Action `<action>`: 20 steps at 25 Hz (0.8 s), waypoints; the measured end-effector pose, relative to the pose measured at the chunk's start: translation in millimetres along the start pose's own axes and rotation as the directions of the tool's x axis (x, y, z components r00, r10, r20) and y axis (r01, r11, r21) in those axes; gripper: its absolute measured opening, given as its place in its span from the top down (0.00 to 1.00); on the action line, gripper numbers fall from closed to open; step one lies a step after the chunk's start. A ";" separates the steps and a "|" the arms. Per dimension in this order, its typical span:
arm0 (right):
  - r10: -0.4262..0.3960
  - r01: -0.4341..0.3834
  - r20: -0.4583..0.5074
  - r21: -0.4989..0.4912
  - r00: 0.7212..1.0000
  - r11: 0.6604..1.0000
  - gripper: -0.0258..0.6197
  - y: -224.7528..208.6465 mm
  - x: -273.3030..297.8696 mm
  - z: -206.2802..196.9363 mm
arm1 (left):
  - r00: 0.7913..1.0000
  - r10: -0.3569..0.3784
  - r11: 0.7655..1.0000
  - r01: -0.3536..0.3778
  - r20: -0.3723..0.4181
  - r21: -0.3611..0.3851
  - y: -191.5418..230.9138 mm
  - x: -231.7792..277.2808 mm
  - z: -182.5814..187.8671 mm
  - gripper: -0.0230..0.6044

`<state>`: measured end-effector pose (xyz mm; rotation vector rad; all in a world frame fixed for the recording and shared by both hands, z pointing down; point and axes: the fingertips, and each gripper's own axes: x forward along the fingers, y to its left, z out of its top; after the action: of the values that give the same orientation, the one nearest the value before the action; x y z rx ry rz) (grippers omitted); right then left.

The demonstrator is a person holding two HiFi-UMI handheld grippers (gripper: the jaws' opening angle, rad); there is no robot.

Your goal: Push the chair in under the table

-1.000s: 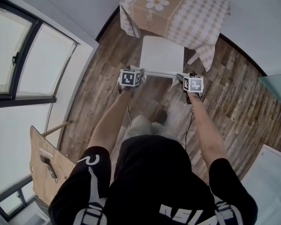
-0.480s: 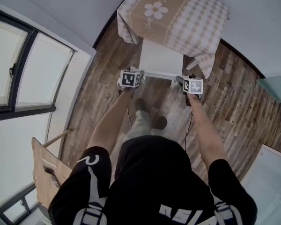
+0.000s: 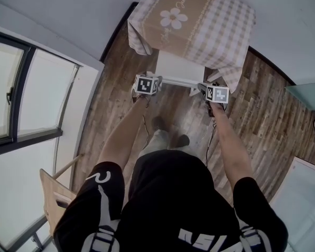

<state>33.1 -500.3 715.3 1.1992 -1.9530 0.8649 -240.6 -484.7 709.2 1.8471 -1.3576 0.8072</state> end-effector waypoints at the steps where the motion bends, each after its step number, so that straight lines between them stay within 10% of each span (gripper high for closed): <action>1: -0.004 0.004 -0.001 0.006 1.000 1.000 0.29 0.1 2.4 3.8 | 1.000 -0.005 1.000 0.005 -0.002 0.005 3.0 2.8 4.7 0.43; 20: -0.072 0.068 0.038 0.116 0.997 0.991 0.29 16.7 49.8 61.5 | 0.997 -0.078 0.991 0.079 -0.011 0.112 65.2 47.5 81.7 0.43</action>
<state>-11.9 -567.4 718.9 1.3548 -1.9045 0.9329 -284.8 -590.6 712.7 1.9701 -1.2499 0.8628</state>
